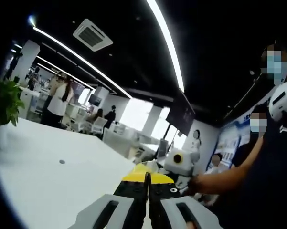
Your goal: Compare the silicone blocks by pressing each to a similar depth, holding the contact briefly, and releasing to observe deformation and rebound differences across the visible hardness samples.
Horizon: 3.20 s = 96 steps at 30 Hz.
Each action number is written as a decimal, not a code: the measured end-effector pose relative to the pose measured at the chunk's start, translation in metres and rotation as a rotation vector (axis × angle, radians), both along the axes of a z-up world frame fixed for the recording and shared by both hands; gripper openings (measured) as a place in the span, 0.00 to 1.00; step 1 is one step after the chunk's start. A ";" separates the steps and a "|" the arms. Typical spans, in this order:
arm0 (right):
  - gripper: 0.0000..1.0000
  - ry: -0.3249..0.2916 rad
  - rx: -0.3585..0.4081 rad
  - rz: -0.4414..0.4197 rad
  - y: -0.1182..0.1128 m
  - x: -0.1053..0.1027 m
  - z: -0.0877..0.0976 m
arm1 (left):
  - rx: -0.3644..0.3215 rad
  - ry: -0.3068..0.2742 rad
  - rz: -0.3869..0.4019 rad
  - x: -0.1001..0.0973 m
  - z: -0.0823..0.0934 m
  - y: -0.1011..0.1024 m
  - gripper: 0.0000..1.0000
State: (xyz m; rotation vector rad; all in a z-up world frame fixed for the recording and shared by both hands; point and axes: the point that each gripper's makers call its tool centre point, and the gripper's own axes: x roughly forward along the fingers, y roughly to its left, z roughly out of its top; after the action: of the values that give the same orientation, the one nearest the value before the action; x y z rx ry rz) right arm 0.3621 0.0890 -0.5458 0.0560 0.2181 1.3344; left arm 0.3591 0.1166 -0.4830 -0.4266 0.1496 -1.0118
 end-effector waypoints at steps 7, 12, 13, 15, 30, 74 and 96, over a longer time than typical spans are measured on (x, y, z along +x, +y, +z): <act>0.86 -0.034 -0.010 -0.097 -0.010 0.018 0.002 | -0.002 -0.004 0.016 0.001 0.002 0.006 0.00; 0.96 -0.073 0.024 -0.181 -0.028 0.033 0.014 | -0.003 -0.003 0.028 0.002 0.003 0.007 0.00; 0.96 -0.075 0.026 -0.193 -0.031 0.035 0.016 | -0.009 0.000 0.031 0.002 0.004 0.007 0.00; 0.96 -0.080 0.024 -0.211 -0.040 0.037 0.017 | -0.025 0.008 0.033 0.002 0.006 0.008 0.00; 0.96 -0.048 -0.129 -0.498 -0.160 0.050 -0.044 | -0.014 0.059 0.066 0.007 -0.013 0.020 0.00; 0.96 0.076 -0.188 -0.683 -0.243 0.002 -0.118 | -0.052 0.232 0.160 0.011 -0.079 0.045 0.00; 0.96 0.095 -0.180 -0.689 -0.241 -0.003 -0.123 | -0.078 0.326 0.174 0.014 -0.117 0.054 0.00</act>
State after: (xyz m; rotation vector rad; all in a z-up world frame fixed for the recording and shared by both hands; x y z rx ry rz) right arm 0.3587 -0.1516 -0.6687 0.0379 0.3606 0.6234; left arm 0.3726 0.1704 -0.6002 -0.6640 0.3600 -0.7739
